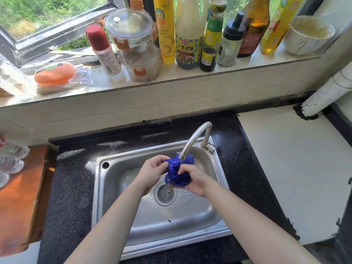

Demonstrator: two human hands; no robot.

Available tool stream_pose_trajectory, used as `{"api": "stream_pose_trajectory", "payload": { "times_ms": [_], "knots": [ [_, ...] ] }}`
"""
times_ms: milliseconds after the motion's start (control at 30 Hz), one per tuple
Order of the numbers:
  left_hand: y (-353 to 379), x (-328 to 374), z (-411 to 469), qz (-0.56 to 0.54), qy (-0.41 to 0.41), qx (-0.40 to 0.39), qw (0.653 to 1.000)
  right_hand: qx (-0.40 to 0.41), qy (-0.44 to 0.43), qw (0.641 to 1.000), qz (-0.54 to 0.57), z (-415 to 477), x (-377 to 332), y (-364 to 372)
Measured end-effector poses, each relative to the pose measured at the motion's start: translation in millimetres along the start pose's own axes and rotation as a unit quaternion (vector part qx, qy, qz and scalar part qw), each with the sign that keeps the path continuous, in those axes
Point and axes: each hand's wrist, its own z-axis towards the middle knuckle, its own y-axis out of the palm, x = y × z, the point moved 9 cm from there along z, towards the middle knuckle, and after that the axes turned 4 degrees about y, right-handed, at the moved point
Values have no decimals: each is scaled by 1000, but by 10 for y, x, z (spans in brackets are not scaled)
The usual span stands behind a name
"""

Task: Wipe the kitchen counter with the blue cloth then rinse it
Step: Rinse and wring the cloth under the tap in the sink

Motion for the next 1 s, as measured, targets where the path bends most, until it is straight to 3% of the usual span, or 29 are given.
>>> {"api": "stream_pose_trajectory", "payload": {
  "times_ms": [133,233,333,467,600,833,1000],
  "knots": [
    [-60,81,-30,122,18,28,992,43,-26,997,58,66,-20,-60],
    [-133,25,-44,141,10,59,988,108,-37,993,30,62,-81,-159],
    [-181,-175,-83,72,-60,96,991,165,-68,984,-14,75,-185,-281],
    [-68,-397,-176,-3,-153,65,986,204,-66,977,-23,82,-209,-386],
    [46,-389,-175,-50,-143,51,987,188,-96,977,-15,109,-240,-323],
    [-123,-342,-147,2,-47,86,995,89,-81,992,-23,45,-142,-153],
    [-140,-266,-157,52,-2,75,996,88,-69,985,-131,37,-80,-246]
  ]
}}
